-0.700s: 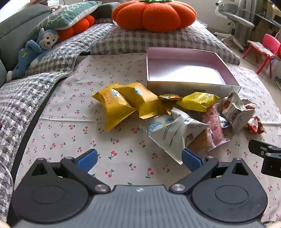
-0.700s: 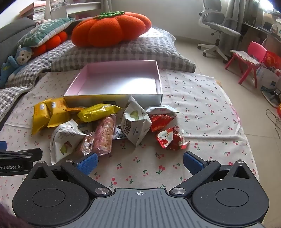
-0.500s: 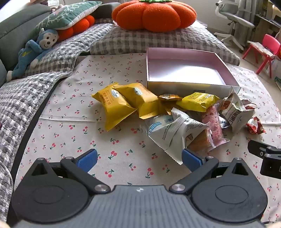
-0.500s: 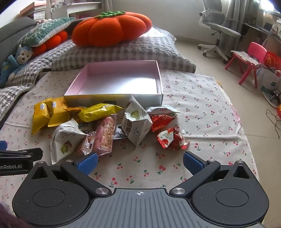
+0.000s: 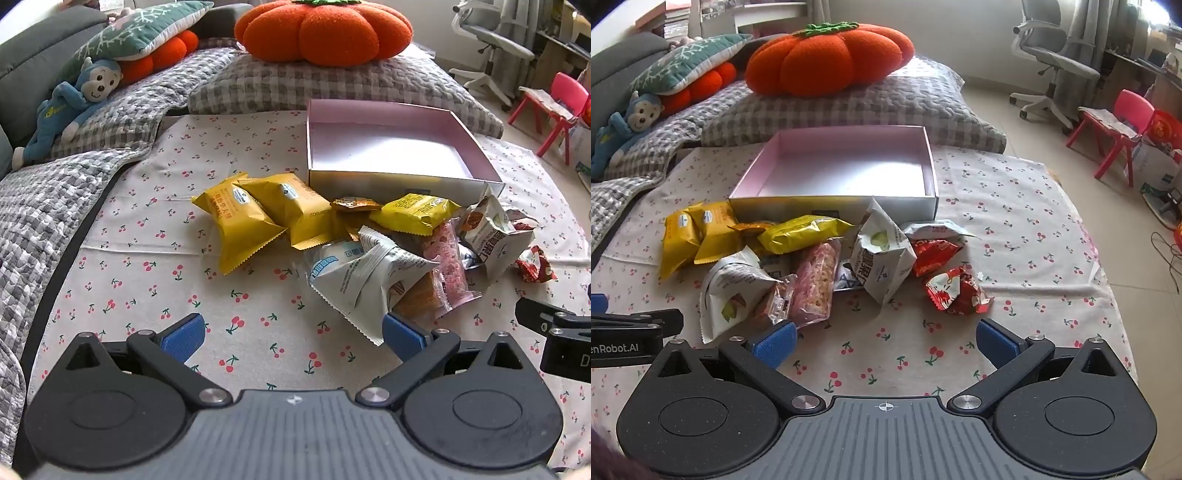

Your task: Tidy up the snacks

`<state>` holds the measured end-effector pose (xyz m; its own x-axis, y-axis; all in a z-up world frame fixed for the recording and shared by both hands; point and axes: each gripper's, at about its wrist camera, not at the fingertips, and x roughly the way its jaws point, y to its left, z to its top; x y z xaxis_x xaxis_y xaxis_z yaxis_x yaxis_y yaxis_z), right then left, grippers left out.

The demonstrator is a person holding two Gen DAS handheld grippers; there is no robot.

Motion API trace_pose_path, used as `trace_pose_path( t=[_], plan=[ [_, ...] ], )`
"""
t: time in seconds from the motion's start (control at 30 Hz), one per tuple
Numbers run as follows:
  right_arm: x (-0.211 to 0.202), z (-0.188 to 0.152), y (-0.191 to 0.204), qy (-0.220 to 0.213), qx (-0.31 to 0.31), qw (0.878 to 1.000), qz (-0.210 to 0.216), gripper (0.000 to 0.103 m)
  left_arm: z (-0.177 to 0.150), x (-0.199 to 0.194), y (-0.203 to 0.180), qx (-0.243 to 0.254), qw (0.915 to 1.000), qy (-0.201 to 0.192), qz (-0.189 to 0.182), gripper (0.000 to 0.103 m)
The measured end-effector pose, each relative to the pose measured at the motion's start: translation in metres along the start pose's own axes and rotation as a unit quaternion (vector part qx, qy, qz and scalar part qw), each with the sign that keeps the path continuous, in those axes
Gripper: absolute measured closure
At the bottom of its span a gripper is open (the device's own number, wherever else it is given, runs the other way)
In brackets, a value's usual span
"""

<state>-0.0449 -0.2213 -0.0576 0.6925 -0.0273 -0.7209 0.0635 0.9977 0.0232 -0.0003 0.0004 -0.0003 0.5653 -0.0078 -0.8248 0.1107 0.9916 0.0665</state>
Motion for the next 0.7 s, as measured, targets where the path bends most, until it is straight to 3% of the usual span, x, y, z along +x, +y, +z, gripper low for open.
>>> trace_pose_path(
  t=[0.7],
  plan=[
    [-0.0011, 0.0008, 0.0001, -0.001, 0.000, 1.000, 0.002, 0.000, -0.0009, 0.0003, -0.0011, 0.003, 1.0000, 0.000, -0.001, 0.000]
  ],
)
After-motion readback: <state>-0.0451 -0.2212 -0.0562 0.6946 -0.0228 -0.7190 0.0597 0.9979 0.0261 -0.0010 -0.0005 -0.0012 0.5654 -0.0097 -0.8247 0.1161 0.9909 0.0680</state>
